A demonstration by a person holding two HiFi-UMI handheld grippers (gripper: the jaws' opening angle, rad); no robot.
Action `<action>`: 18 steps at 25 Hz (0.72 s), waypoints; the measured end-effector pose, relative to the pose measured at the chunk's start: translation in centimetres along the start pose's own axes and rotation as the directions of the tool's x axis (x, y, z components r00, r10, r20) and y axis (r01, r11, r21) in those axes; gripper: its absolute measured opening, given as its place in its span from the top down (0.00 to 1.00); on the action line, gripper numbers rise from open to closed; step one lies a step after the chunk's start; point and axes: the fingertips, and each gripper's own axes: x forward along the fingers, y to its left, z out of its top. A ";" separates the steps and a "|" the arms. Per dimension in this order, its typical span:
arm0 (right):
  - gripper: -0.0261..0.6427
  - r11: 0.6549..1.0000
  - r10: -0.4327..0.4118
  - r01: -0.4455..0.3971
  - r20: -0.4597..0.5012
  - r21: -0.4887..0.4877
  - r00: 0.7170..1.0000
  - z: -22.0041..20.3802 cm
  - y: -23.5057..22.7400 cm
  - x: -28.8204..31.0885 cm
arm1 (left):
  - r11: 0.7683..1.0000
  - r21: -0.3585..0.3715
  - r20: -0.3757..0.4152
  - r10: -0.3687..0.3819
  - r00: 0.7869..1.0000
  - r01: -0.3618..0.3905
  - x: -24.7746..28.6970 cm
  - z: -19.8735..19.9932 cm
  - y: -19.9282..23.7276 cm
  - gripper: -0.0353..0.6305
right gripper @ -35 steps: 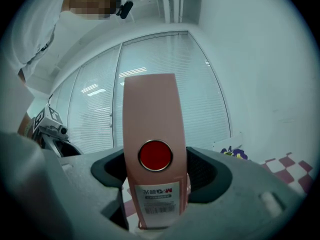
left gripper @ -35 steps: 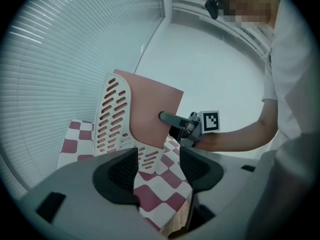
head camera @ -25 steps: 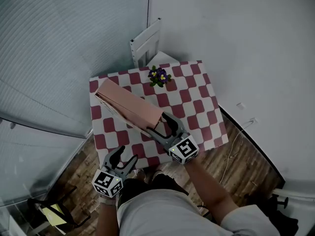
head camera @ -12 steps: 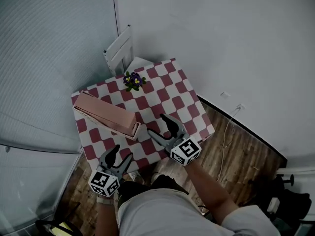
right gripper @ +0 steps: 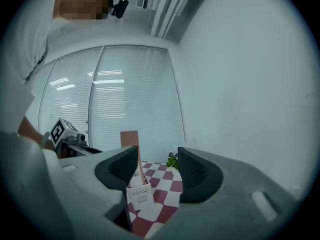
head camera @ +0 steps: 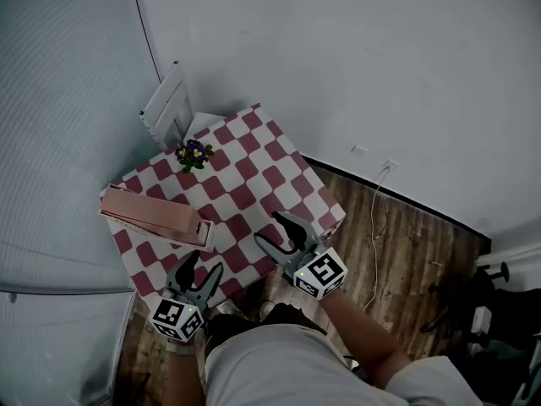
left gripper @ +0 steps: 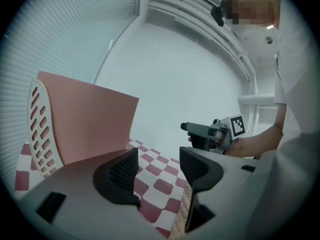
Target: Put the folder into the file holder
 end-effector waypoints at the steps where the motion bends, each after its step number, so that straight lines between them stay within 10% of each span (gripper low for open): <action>1: 0.59 1.000 -0.014 0.014 -0.001 0.003 1.000 0.0 0.0 -0.6 | 1.000 0.004 0.002 -0.010 1.000 0.010 0.4 0.2 -0.3 0.59; 18: 0.67 0.983 -0.179 0.181 -0.037 0.041 0.983 -0.9 1.0 -6.3 | 0.986 0.081 -0.023 -0.142 0.990 0.143 3.3 1.8 -3.4 0.61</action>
